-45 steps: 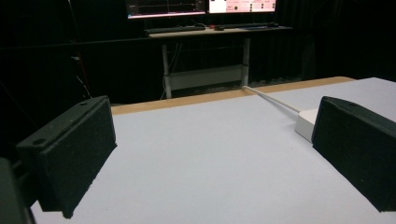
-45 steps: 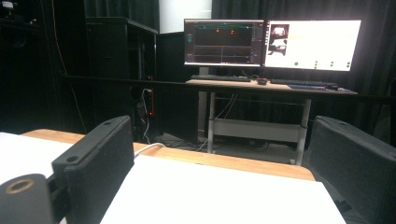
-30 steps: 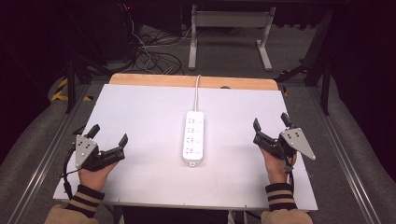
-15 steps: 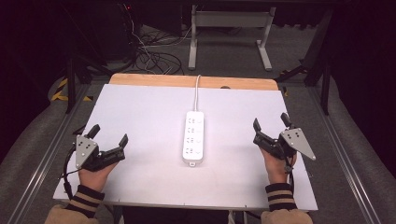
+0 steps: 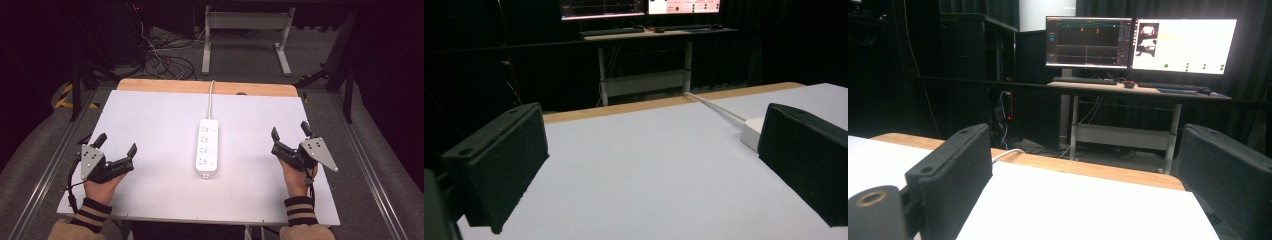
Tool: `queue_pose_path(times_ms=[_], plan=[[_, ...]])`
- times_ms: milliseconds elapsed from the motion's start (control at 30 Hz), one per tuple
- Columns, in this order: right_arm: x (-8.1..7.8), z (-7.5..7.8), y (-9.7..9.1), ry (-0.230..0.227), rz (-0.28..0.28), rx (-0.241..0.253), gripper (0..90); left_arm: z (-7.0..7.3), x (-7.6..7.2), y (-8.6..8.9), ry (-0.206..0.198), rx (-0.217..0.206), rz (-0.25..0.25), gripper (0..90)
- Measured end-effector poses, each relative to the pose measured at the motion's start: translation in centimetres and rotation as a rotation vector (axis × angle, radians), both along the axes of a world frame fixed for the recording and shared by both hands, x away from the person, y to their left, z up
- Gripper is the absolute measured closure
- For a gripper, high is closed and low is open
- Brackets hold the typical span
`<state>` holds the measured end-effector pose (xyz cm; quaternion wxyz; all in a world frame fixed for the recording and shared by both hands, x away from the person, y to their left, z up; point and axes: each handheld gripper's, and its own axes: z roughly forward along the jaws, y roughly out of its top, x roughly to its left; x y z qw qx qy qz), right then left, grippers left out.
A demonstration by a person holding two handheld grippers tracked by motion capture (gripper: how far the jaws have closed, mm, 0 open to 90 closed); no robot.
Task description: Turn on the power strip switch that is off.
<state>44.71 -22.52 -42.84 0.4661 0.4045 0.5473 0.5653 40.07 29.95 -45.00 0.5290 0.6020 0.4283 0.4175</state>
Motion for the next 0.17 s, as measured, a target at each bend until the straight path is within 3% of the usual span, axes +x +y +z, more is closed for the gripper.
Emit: queue_pose_path(times_ms=[167], plan=[[0.04, -0.07, 0.09, 0.004, 0.003, -0.004, 8.0, -0.01, 0.06, -0.01, 0.0, 0.0, -0.003, 0.4]])
